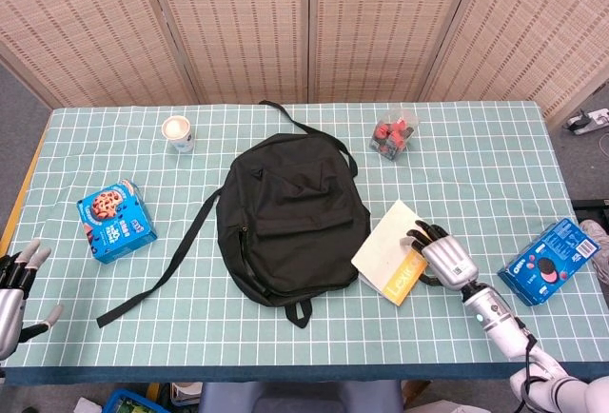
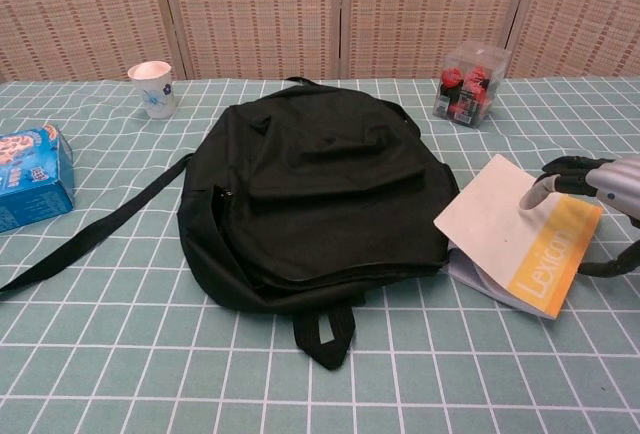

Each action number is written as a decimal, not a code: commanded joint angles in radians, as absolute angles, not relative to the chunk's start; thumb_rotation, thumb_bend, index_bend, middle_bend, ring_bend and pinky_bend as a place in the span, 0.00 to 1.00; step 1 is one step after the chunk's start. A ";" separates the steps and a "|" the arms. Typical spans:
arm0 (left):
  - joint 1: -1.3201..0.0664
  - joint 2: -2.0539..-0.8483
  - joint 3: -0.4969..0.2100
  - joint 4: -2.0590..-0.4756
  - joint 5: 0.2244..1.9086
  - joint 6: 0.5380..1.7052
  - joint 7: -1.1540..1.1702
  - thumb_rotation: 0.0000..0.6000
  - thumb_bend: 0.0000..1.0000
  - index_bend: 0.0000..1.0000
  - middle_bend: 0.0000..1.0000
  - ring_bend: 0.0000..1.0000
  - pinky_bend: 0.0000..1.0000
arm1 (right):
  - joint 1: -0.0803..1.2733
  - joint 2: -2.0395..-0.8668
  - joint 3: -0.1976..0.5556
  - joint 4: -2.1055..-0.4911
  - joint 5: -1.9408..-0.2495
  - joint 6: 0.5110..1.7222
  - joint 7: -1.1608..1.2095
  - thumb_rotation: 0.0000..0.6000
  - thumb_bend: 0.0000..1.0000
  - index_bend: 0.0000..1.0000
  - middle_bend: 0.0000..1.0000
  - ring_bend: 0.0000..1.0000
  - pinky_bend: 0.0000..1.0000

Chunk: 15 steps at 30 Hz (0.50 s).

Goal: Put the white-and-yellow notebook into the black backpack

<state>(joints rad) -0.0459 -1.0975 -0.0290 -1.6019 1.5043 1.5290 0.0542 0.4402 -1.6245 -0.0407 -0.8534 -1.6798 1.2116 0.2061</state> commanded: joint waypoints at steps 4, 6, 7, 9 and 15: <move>-0.048 -1.100 -0.031 -1.598 1.501 1.524 0.051 1.00 0.26 0.13 0.05 0.11 0.07 | 0.465 -1.651 -0.023 -0.835 -1.676 1.221 0.230 1.00 0.16 0.27 0.22 0.08 0.20; -0.048 -1.100 -0.031 -1.597 1.501 1.523 0.049 1.00 0.26 0.13 0.05 0.11 0.07 | 0.474 -1.663 -0.019 -0.825 -1.679 1.228 0.236 1.00 0.19 0.27 0.23 0.08 0.20; -0.048 -1.100 -0.031 -1.597 1.501 1.523 0.048 1.00 0.26 0.13 0.05 0.11 0.07 | 0.480 -1.671 -0.016 -0.818 -1.680 1.232 0.241 1.00 0.20 0.28 0.23 0.08 0.20; -0.048 -1.099 -0.032 -1.596 1.499 1.523 0.046 1.00 0.26 0.13 0.05 0.11 0.07 | 0.487 -1.686 -0.011 -0.807 -1.680 1.241 0.249 1.00 0.22 0.28 0.24 0.08 0.20; -0.048 -1.100 -0.033 -1.593 1.499 1.522 0.038 1.00 0.26 0.13 0.05 0.11 0.07 | 0.516 -1.736 0.007 -0.770 -1.676 1.254 0.267 1.00 0.27 0.31 0.27 0.11 0.20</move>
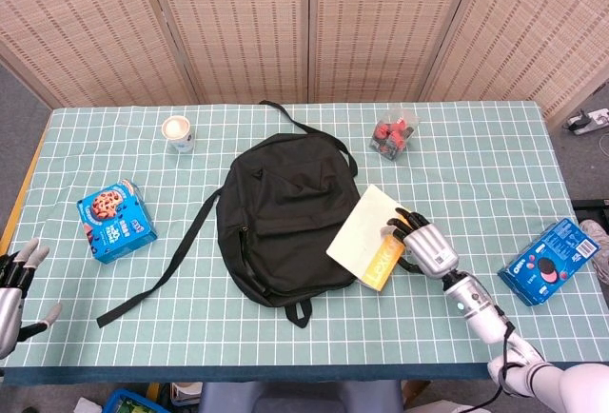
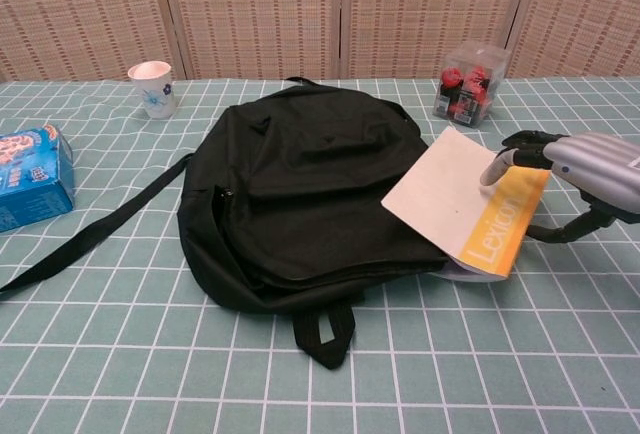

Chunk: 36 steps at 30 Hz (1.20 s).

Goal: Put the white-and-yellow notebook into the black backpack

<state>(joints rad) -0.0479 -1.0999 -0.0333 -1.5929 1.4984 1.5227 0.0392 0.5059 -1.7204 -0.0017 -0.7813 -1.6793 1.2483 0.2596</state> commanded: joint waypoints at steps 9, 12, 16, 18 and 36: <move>-0.044 -1.095 -0.033 -1.596 1.501 1.528 0.017 1.00 0.26 0.13 0.05 0.11 0.07 | 0.545 -1.785 0.021 -0.742 -1.657 1.241 0.257 1.00 0.41 0.40 0.30 0.13 0.20; -0.042 -1.093 -0.032 -1.598 1.504 1.530 0.014 1.00 0.26 0.13 0.05 0.11 0.07 | 0.545 -1.799 0.028 -0.737 -1.646 1.246 0.247 1.00 0.42 0.49 0.31 0.13 0.20; -0.042 -1.090 -0.035 -1.595 1.502 1.533 0.003 1.00 0.26 0.13 0.05 0.11 0.07 | 0.544 -1.809 0.031 -0.731 -1.632 1.241 0.242 1.00 0.42 0.57 0.33 0.13 0.20; -0.042 -1.089 -0.036 -1.593 1.502 1.533 -0.003 1.00 0.26 0.13 0.05 0.11 0.07 | 0.545 -1.812 0.032 -0.729 -1.626 1.237 0.242 1.00 0.41 0.60 0.34 0.14 0.20; -0.104 -1.055 -0.053 -1.566 1.547 1.486 -0.038 1.00 0.26 0.13 0.05 0.11 0.07 | 0.527 -1.765 0.058 -0.754 -1.605 1.323 0.201 1.00 0.32 0.80 0.40 0.20 0.21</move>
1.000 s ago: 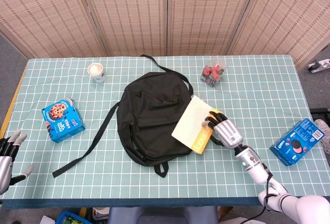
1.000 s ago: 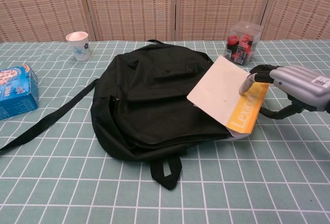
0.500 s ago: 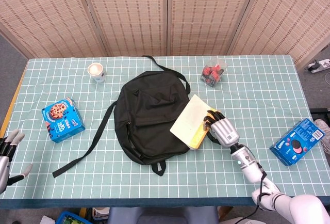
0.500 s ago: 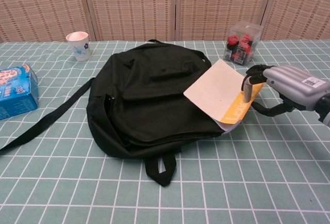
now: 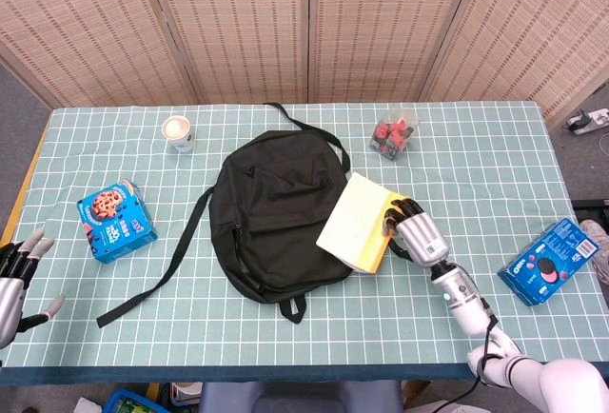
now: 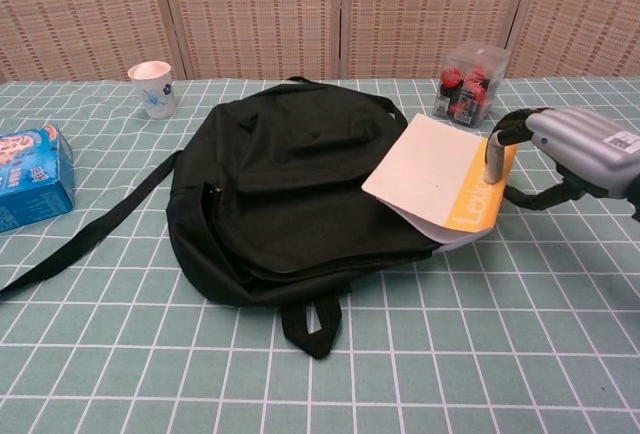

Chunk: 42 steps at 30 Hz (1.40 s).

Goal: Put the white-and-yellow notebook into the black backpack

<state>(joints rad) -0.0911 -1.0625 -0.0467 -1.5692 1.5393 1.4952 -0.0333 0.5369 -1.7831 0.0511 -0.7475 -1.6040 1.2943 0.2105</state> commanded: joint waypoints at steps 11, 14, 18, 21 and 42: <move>-0.213 -1.022 -0.073 -1.573 1.620 1.408 -0.055 1.00 0.26 0.14 0.05 0.11 0.07 | 0.478 -1.667 0.094 -0.775 -1.612 1.511 0.160 1.00 0.31 0.81 0.40 0.22 0.25; -0.248 -1.016 -0.086 -1.572 1.635 1.389 -0.066 1.00 0.26 0.14 0.05 0.11 0.07 | 0.466 -1.647 0.108 -0.793 -1.608 1.554 0.151 1.00 0.31 0.81 0.40 0.22 0.25; -0.302 -1.006 -0.098 -1.572 1.659 1.351 -0.106 1.00 0.26 0.14 0.05 0.11 0.07 | 0.454 -1.615 0.122 -0.817 -1.608 1.597 0.132 1.00 0.31 0.81 0.41 0.22 0.26; -0.350 -0.998 -0.105 -1.574 1.682 1.315 -0.132 1.00 0.26 0.15 0.06 0.11 0.08 | 0.449 -1.585 0.131 -0.845 -1.606 1.614 0.116 1.00 0.31 0.81 0.42 0.23 0.26; -0.720 -1.152 -0.089 -1.595 1.854 1.044 -0.337 1.00 0.26 0.32 0.28 0.29 0.22 | 0.402 -1.398 0.178 -1.015 -1.567 1.645 0.011 1.00 0.31 0.81 0.42 0.24 0.27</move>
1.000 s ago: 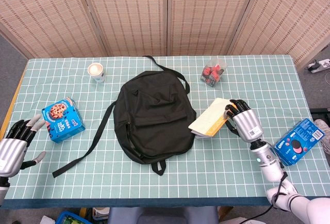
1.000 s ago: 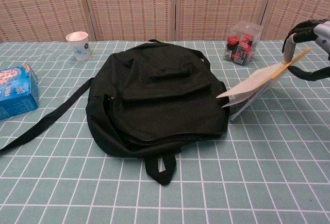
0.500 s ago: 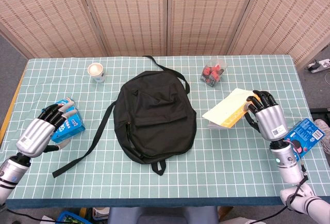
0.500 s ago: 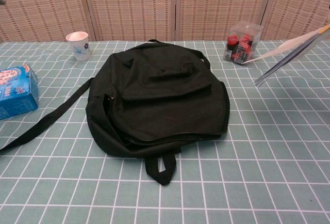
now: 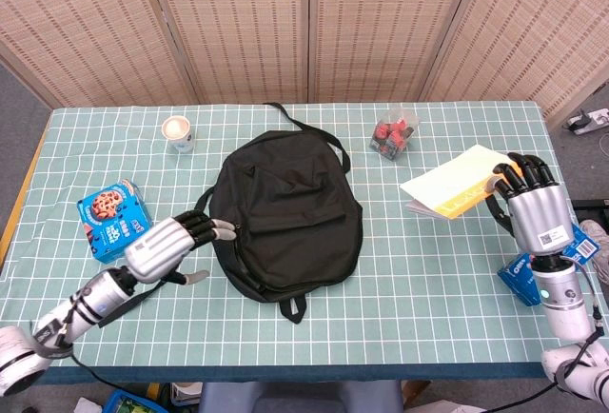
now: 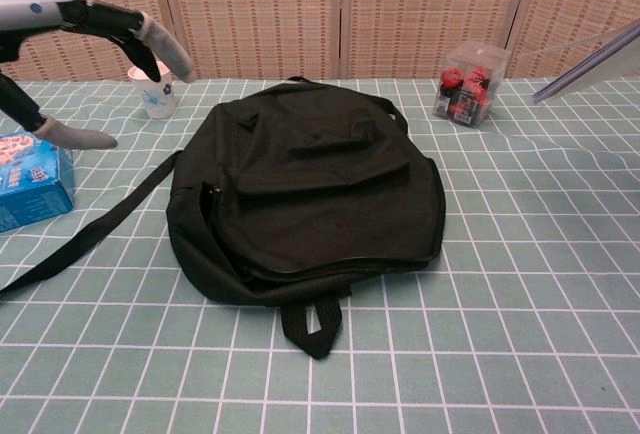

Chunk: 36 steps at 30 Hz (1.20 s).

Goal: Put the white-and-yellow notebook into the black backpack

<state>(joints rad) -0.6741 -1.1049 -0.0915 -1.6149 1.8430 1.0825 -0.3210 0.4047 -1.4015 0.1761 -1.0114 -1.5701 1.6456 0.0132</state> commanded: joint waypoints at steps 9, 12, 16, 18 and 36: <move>-0.839 -1.297 -0.084 -1.511 1.830 0.926 -0.273 1.00 0.26 0.32 0.30 0.30 0.23 | 0.394 -1.388 0.178 -1.025 -1.567 1.641 0.003 1.00 0.31 0.82 0.42 0.24 0.28; -0.868 -1.328 -0.080 -1.498 1.797 0.870 -0.249 1.00 0.26 0.31 0.30 0.30 0.23 | 0.392 -1.390 0.178 -1.027 -1.568 1.641 0.005 1.00 0.31 0.82 0.42 0.24 0.28; -0.889 -1.364 -0.083 -1.484 1.755 0.831 -0.186 1.00 0.26 0.28 0.30 0.30 0.23 | 0.391 -1.392 0.177 -1.024 -1.571 1.640 0.006 1.00 0.31 0.82 0.42 0.24 0.28; -0.893 -1.384 -0.084 -1.477 1.738 0.829 -0.165 1.00 0.26 0.28 0.30 0.30 0.23 | 0.390 -1.393 0.178 -1.022 -1.569 1.639 0.008 1.00 0.31 0.82 0.42 0.24 0.28; -0.926 -1.475 -0.066 -1.392 1.557 0.716 0.041 1.00 0.26 0.13 0.26 0.28 0.23 | 0.376 -1.401 0.180 -1.018 -1.566 1.644 0.026 1.00 0.31 0.82 0.43 0.25 0.28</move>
